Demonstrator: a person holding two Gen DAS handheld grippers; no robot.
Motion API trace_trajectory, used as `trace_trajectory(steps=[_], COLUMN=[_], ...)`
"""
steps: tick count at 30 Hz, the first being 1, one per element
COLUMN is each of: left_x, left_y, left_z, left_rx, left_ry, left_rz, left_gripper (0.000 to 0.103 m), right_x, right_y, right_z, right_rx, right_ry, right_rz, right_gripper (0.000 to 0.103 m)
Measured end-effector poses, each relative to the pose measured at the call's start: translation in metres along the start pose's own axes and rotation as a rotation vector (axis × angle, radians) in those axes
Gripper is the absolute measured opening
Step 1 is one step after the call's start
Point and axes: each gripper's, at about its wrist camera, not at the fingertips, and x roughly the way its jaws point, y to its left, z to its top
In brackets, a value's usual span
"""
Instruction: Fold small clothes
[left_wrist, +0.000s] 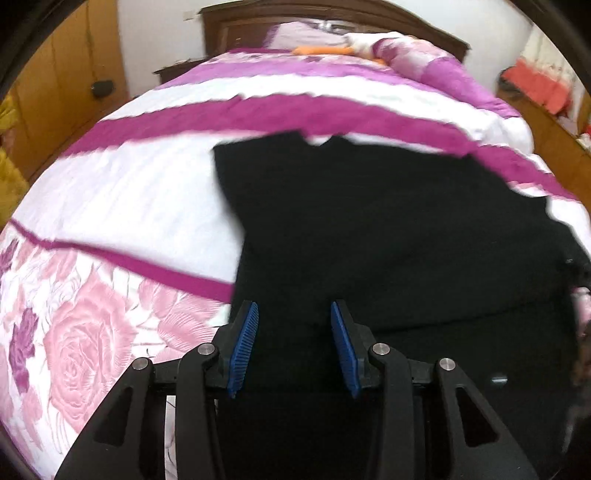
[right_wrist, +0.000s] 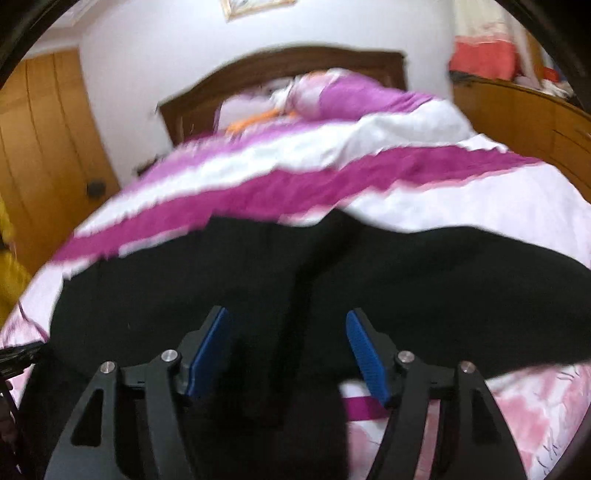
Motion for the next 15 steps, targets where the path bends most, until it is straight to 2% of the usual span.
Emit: trace_trajectory(steps=[1, 3, 4, 6, 8, 10, 11, 13, 14, 15], left_x=[0.002, 0.001, 0.001, 0.002, 0.002, 0.003, 0.004, 0.005, 0.006, 0.005], left_y=[0.005, 0.008, 0.011, 0.011, 0.018, 0.022, 0.027, 0.039, 0.044, 0.05], left_z=[-0.003, -0.005, -0.005, -0.006, -0.008, -0.01, -0.012, -0.017, -0.017, -0.018], left_rx=[-0.023, -0.037, -0.043, -0.069, -0.124, -0.16, -0.187, -0.252, -0.279, -0.304], left_ry=[-0.012, -0.032, -0.039, -0.047, -0.062, -0.076, -0.076, -0.07, -0.068, -0.067], left_rz=[-0.026, -0.04, -0.046, -0.048, -0.049, -0.028, 0.018, 0.023, 0.035, 0.047], left_gripper=[0.036, 0.036, 0.036, 0.034, 0.033, 0.033, 0.033, 0.033, 0.033, 0.033], right_x=[0.003, 0.005, 0.005, 0.002, -0.005, -0.007, -0.005, 0.0, 0.002, 0.002], right_y=[-0.002, -0.014, -0.019, -0.027, -0.034, -0.043, -0.046, -0.051, -0.053, -0.056], right_z=[-0.003, -0.003, -0.004, -0.007, -0.007, -0.005, -0.005, -0.006, -0.007, -0.007], right_rx=[0.019, 0.071, 0.089, 0.116, 0.143, 0.177, 0.188, 0.212, 0.225, 0.241], right_ry=[0.005, 0.002, -0.003, -0.036, -0.079, -0.095, -0.088, -0.063, -0.056, -0.052], right_rz=[-0.003, 0.022, 0.045, 0.034, -0.033, -0.017, -0.005, 0.027, 0.034, 0.056], right_gripper=[0.047, 0.012, 0.006, 0.0, 0.0, 0.0, 0.0, 0.0, 0.002, 0.01])
